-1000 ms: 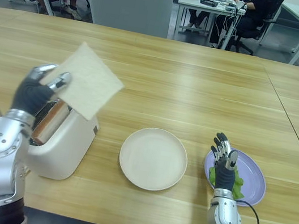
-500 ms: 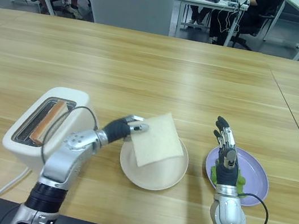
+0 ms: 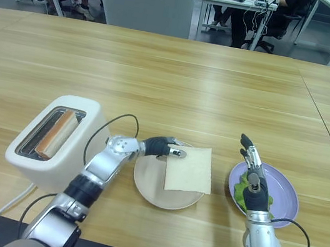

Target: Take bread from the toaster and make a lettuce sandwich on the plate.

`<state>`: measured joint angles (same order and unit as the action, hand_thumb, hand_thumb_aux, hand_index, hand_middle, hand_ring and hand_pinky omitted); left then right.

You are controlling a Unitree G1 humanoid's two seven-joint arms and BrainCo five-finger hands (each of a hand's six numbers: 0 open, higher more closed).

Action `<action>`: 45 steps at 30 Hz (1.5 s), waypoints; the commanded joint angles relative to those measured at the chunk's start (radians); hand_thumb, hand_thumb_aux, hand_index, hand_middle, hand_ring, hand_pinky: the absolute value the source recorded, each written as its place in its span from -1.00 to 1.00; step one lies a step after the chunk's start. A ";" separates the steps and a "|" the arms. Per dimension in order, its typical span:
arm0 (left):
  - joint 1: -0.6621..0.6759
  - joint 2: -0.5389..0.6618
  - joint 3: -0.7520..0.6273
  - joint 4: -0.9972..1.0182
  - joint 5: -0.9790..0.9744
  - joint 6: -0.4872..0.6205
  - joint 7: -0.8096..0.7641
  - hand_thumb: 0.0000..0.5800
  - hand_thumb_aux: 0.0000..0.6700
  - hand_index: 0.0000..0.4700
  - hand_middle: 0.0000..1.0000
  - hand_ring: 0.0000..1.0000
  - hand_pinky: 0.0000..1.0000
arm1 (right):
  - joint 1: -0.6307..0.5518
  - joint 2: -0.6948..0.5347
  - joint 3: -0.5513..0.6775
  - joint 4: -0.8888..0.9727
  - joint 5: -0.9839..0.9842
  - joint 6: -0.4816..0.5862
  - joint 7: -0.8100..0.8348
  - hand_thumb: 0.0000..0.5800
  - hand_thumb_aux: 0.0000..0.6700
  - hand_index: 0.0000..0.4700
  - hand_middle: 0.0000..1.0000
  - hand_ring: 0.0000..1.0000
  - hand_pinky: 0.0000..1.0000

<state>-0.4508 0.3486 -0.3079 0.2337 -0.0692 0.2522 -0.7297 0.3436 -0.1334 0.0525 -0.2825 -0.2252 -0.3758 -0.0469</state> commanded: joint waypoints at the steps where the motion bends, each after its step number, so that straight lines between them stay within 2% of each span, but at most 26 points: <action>1: -0.048 0.008 -0.006 0.039 0.047 -0.039 -0.008 1.00 1.00 0.96 1.00 1.00 1.00 | 0.017 -0.043 -0.081 0.065 -0.011 -0.001 -0.017 -1.00 -1.00 -1.00 -1.00 -1.00 -1.00; 11: -0.075 0.040 -0.006 0.061 0.101 -0.075 -0.029 1.00 1.00 0.96 1.00 1.00 1.00 | 0.035 -0.128 -0.177 0.080 -0.048 -0.008 -0.025 -1.00 -1.00 -1.00 -1.00 -1.00 -1.00; 23: -0.058 0.023 -0.038 0.200 0.193 -0.151 -0.004 1.00 1.00 0.96 1.00 1.00 1.00 | 0.018 -0.210 -0.227 0.108 -0.282 0.106 -0.098 -1.00 -1.00 -1.00 -1.00 -1.00 -1.00; 28: -0.052 0.028 -0.056 0.239 0.249 -0.174 0.027 1.00 1.00 0.96 1.00 1.00 1.00 | 0.007 -0.225 -0.229 0.096 -0.256 0.123 -0.077 -1.00 -1.00 -1.00 -1.00 -1.00 -1.00; 29: -0.053 0.029 -0.060 0.248 0.263 -0.181 0.036 0.96 0.72 0.68 1.00 1.00 1.00 | 0.007 -0.225 -0.230 0.090 -0.247 0.125 -0.072 -1.00 -1.00 -1.00 -1.00 -1.00 -1.00; 30: -0.053 0.031 -0.064 0.255 0.276 -0.190 0.044 0.96 0.72 0.68 1.00 1.00 1.00 | 0.009 -0.225 -0.231 0.086 -0.242 0.124 -0.071 -1.00 -1.00 -1.00 -1.00 -1.00 -1.00; 31: -0.054 0.033 -0.067 0.260 0.287 -0.199 0.049 0.75 0.29 0.27 1.00 1.00 1.00 | 0.009 -0.225 -0.231 0.084 -0.237 0.122 -0.069 -1.00 -1.00 -1.00 -1.00 -1.00 -1.00; 32: -0.054 0.035 -0.070 0.260 0.295 -0.206 0.052 -1.00 -1.00 -1.00 1.00 1.00 1.00 | 0.010 -0.223 -0.230 0.080 -0.230 0.120 -0.065 -1.00 -1.00 -1.00 -1.00 -1.00 -1.00; 33: -0.054 0.037 -0.071 0.258 0.301 -0.208 0.053 -1.00 -1.00 -1.00 1.00 1.00 1.00 | 0.010 -0.222 -0.229 0.077 -0.226 0.120 -0.063 -1.00 -1.00 -1.00 -1.00 -1.00 -1.00; 34: -0.052 0.036 -0.069 0.254 0.303 -0.206 0.059 -1.00 -1.00 -1.00 0.61 0.61 0.61 | 0.011 -0.221 -0.228 0.074 -0.221 0.119 -0.061 -1.00 -1.00 -1.00 -1.00 -1.00 -1.00; 36: -0.047 0.042 -0.079 0.246 0.320 -0.212 0.058 -1.00 -1.00 -1.00 0.46 0.46 0.46 | 0.008 -0.219 -0.223 0.072 -0.210 0.118 -0.055 -1.00 -1.00 -1.00 -1.00 -1.00 -1.00; 37: -0.045 0.047 -0.086 0.242 0.337 -0.214 0.066 -1.00 -1.00 -1.00 0.46 0.46 0.46 | 0.006 -0.218 -0.221 0.072 -0.206 0.120 -0.053 -1.00 -1.00 -1.00 -1.00 -1.00 -1.00; 38: -0.045 0.055 -0.096 0.242 0.358 -0.222 0.074 -1.00 -1.00 -1.00 -0.84 -0.84 -0.84 | 0.002 -0.218 -0.219 0.072 -0.204 0.121 -0.052 -1.00 -1.00 -1.00 -1.00 -1.00 -1.00; 39: -0.044 0.061 -0.100 0.240 0.374 -0.229 0.085 -1.00 -1.00 -1.00 -1.00 -1.00 -1.00 | -0.004 -0.218 -0.219 0.075 -0.195 0.120 -0.048 -1.00 -1.00 -1.00 -1.00 -1.00 -1.00; 45: -0.038 0.092 -0.074 0.198 0.424 -0.243 0.154 -1.00 -1.00 -1.00 -1.00 -1.00 -1.00 | -0.022 -0.216 -0.194 0.086 -0.187 0.114 -0.033 -1.00 -1.00 -1.00 -1.00 -1.00 -1.00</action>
<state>-0.4943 0.4188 -0.3900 0.4586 0.3230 0.0134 -0.6049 0.3184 -0.3545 -0.1540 -0.1993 -0.4173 -0.2658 -0.0946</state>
